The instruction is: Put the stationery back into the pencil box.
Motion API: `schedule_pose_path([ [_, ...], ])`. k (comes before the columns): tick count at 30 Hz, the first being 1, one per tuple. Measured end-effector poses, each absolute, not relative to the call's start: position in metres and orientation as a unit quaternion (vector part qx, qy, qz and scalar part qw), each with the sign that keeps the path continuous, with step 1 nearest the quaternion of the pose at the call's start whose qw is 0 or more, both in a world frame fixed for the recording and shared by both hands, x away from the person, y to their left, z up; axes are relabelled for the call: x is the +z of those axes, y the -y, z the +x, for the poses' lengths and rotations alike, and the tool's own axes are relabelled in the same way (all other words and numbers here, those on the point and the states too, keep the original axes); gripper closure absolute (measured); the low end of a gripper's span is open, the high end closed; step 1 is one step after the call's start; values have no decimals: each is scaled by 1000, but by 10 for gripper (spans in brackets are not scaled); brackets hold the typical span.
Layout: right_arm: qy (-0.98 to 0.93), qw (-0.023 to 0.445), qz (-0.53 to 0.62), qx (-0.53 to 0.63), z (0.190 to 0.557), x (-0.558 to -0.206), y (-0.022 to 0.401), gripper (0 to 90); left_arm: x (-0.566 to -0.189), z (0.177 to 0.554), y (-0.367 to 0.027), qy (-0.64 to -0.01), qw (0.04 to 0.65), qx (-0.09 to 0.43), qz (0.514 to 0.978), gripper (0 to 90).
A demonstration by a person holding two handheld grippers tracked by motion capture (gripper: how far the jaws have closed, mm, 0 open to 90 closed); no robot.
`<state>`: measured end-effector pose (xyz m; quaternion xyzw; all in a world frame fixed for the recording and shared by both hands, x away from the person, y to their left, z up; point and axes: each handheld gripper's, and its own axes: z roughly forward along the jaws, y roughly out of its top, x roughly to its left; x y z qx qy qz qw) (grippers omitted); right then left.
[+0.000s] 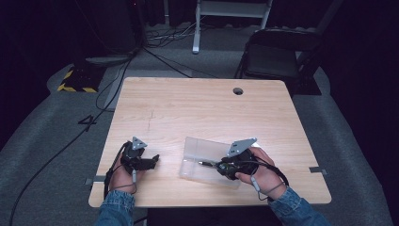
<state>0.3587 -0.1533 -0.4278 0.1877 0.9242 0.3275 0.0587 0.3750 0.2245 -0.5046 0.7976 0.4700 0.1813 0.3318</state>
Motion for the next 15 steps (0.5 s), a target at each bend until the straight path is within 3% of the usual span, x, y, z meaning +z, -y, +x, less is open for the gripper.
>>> schedule_pose_path([
  [15, -934, 51, 185, 300, 365, -446, 152, 533, -505, 375, -225, -470, 331, 181, 798, 189],
])
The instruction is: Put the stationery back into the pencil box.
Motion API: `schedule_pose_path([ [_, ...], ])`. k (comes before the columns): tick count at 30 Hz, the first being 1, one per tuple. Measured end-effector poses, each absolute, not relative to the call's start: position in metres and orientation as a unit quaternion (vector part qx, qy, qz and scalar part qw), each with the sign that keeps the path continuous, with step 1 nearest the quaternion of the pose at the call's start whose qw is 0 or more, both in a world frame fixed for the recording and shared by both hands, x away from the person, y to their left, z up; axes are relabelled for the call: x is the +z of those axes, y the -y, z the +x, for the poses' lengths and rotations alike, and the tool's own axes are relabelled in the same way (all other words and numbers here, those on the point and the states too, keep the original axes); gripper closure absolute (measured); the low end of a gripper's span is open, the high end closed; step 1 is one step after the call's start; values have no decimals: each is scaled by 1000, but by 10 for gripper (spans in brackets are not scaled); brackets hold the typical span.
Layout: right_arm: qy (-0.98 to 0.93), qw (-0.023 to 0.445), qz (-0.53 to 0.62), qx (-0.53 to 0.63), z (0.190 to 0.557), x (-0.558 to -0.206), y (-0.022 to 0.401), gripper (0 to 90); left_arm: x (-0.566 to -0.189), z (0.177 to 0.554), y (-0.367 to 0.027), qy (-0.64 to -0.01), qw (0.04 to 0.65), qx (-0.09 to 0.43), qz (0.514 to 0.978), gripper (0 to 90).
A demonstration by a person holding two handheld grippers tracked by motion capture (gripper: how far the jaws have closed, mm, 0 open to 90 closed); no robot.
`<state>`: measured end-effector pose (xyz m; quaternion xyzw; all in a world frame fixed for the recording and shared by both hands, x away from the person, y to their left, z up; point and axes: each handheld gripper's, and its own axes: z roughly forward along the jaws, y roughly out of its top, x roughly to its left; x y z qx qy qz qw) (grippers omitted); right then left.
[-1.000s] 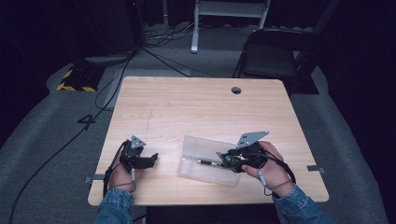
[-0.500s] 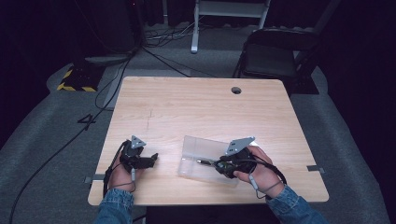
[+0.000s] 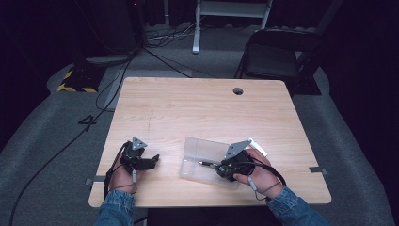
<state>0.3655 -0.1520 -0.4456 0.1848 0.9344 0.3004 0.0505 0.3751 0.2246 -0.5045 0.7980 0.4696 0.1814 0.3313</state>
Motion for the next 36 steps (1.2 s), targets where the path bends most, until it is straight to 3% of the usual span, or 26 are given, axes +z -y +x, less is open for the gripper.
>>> schedule_pose_path([
  [36, -945, 21, 163, 282, 372, -456, 159, 529, -505, 375, -225, -470, 332, 181, 798, 189],
])
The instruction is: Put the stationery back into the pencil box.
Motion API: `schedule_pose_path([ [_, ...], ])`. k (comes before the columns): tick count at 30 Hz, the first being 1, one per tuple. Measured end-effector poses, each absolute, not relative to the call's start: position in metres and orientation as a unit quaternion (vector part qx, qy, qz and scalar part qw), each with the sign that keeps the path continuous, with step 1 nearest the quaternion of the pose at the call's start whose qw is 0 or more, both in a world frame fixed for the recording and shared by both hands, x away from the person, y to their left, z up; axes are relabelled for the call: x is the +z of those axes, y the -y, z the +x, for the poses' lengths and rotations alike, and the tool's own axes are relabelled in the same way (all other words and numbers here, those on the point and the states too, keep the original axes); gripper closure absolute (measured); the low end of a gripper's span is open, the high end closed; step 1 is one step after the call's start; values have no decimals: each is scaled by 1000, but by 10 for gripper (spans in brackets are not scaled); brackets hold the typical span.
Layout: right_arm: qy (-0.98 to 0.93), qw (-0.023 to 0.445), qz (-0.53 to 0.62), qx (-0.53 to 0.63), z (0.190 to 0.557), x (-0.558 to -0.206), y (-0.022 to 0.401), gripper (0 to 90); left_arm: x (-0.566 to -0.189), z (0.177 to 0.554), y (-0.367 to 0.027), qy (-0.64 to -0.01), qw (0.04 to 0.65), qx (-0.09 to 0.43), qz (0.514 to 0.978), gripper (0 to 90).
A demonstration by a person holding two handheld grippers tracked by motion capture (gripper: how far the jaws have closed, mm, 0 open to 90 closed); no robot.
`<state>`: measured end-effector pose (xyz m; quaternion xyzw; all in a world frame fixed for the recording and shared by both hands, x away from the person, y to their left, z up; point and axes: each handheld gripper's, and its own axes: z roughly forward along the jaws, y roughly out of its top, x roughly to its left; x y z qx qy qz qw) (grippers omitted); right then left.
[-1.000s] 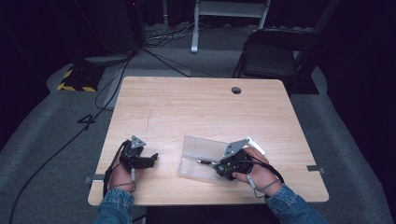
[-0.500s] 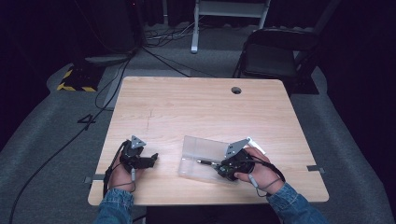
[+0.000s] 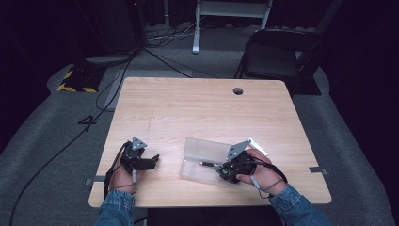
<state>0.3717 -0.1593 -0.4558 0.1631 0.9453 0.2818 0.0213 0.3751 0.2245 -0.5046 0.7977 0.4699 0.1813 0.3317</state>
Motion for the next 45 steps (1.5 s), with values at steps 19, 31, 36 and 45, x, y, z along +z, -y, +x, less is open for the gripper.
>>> schedule_pose_path([
  [19, -949, -2, 167, 267, 373, -462, 158, 525, -505, 375, -225, -470, 331, 181, 798, 189],
  [31, -946, -2, 172, 275, 373, -460, 161, 478, -505, 375, -225, -469, 331, 181, 798, 189],
  [36, -943, 4, 176, 283, 373, -454, 163, 476, -505, 375, -225, -470, 331, 181, 798, 189],
  [45, -930, 24, 189, 313, 374, -436, 173, 476, -505, 375, -225, -470, 331, 181, 798, 189],
])
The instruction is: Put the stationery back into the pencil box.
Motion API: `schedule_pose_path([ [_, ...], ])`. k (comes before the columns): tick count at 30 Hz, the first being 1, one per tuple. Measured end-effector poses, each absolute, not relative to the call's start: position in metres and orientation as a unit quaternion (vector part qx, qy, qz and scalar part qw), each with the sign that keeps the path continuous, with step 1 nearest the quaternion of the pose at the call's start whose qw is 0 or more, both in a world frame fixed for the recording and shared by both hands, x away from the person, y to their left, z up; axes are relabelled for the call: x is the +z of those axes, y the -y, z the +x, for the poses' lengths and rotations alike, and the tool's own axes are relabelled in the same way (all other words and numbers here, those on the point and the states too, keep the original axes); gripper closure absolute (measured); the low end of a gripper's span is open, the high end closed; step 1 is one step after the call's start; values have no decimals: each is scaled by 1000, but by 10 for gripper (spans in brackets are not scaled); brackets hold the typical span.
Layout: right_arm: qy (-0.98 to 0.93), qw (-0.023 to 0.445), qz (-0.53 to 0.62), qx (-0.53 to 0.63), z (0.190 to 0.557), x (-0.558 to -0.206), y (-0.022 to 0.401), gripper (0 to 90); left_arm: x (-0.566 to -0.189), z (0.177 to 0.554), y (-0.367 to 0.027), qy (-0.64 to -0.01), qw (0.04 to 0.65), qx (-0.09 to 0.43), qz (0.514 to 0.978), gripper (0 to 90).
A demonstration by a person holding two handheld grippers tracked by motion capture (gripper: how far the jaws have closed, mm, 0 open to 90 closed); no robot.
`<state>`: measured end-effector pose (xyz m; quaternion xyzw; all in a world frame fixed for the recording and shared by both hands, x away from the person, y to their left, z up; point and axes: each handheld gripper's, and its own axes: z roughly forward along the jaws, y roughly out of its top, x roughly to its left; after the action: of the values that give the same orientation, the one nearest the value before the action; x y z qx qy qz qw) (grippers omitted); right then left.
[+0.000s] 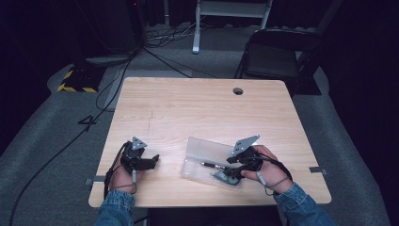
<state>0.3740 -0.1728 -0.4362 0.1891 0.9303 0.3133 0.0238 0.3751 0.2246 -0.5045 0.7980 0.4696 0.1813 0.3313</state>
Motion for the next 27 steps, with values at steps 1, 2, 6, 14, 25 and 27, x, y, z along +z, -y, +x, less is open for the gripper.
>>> schedule_pose_path([
  [1, -929, 29, 189, 317, 375, -434, 175, 477, -505, 375, -225, -470, 331, 181, 798, 190],
  [2, -927, 32, 193, 321, 375, -432, 177, 479, -505, 375, -224, -470, 332, 181, 798, 189],
  [6, -917, 47, 206, 337, 377, -423, 186, 481, -505, 375, -225, -470, 332, 181, 798, 189],
  [14, -891, 85, 242, 375, 383, -403, 210, 481, -505, 375, -225, -470, 332, 181, 798, 189],
  [25, -851, 143, 314, 397, 395, -395, 243, 468, -505, 375, -225, -470, 332, 181, 798, 189],
  [27, -846, 149, 326, 395, 397, -396, 248, 467, -504, 375, -225, -470, 331, 181, 798, 189],
])
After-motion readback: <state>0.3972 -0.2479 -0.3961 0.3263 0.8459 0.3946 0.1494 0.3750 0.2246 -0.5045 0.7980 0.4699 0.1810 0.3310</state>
